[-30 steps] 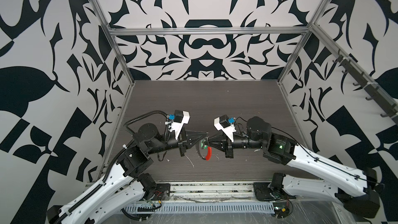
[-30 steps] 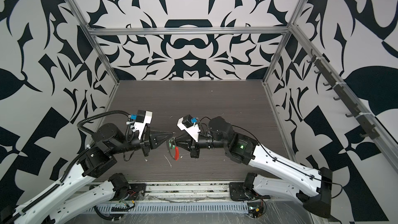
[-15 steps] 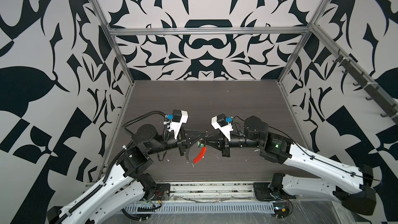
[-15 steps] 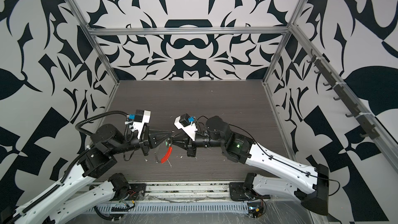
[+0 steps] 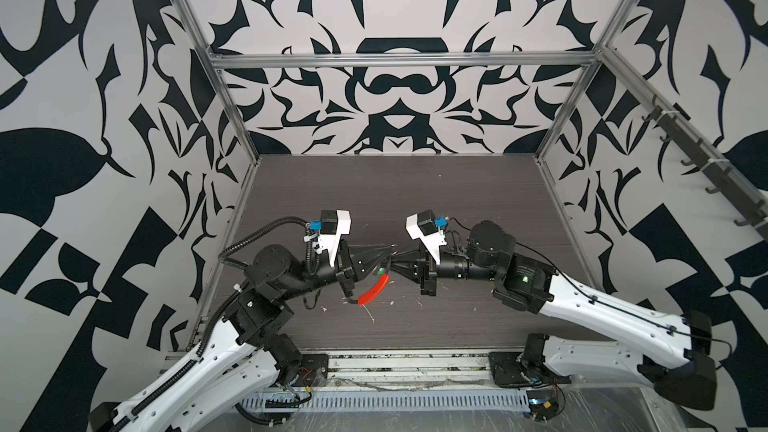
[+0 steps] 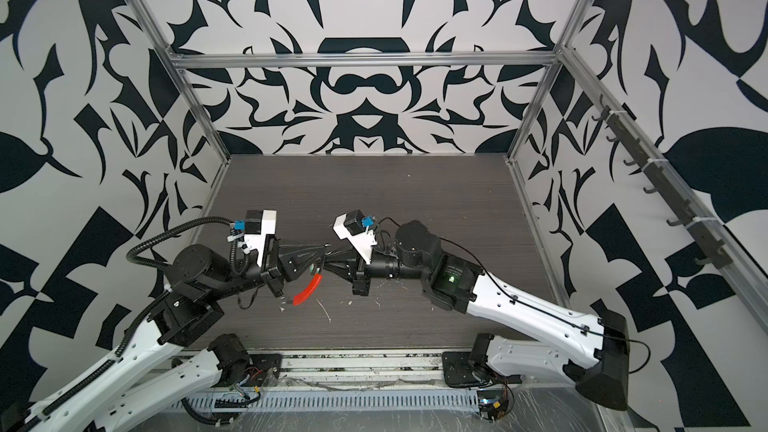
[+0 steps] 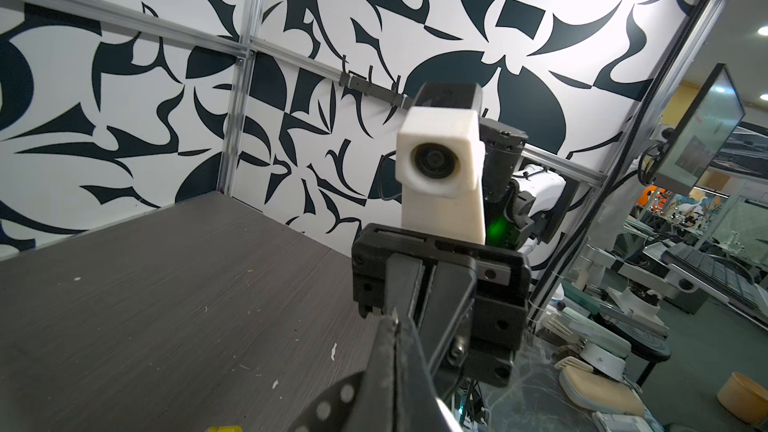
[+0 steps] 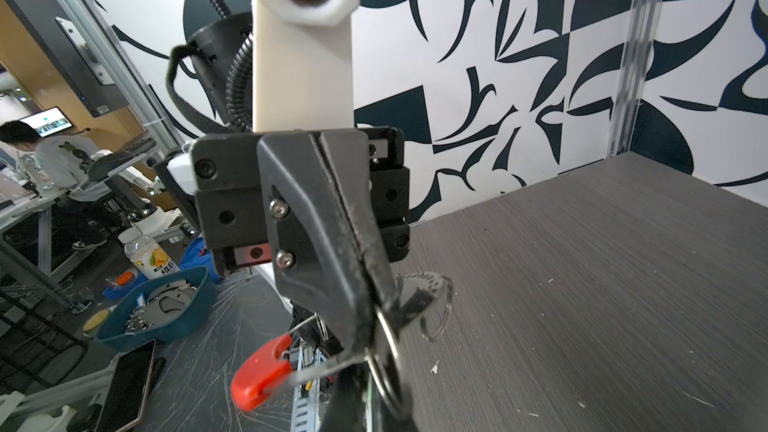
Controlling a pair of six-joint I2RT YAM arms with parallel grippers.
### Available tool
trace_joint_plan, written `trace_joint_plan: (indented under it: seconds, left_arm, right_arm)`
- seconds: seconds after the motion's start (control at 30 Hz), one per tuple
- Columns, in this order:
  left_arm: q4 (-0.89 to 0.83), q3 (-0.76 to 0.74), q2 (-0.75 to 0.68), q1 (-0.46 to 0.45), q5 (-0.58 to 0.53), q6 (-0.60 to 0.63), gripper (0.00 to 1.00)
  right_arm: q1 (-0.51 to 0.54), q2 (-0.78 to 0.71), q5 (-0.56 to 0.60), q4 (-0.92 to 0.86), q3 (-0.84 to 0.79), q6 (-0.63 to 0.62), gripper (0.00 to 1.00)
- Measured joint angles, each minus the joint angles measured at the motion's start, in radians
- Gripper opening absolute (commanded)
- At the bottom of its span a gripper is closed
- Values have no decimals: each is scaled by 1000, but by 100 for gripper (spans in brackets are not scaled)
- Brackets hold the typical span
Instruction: Remove the keys from the keyring
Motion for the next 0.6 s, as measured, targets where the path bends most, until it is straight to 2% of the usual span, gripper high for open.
trace_joint_plan:
  seconds: [0.3,0.6]
  left_arm:
    - [4,-7,1,-3,-6,4,0]
    - [-73,-6,-37,-5,-28,32,0]
  right_arm:
    - [31,65,-37,37,0,26,0]
    - [31,-1,29,-5,-19,21,0]
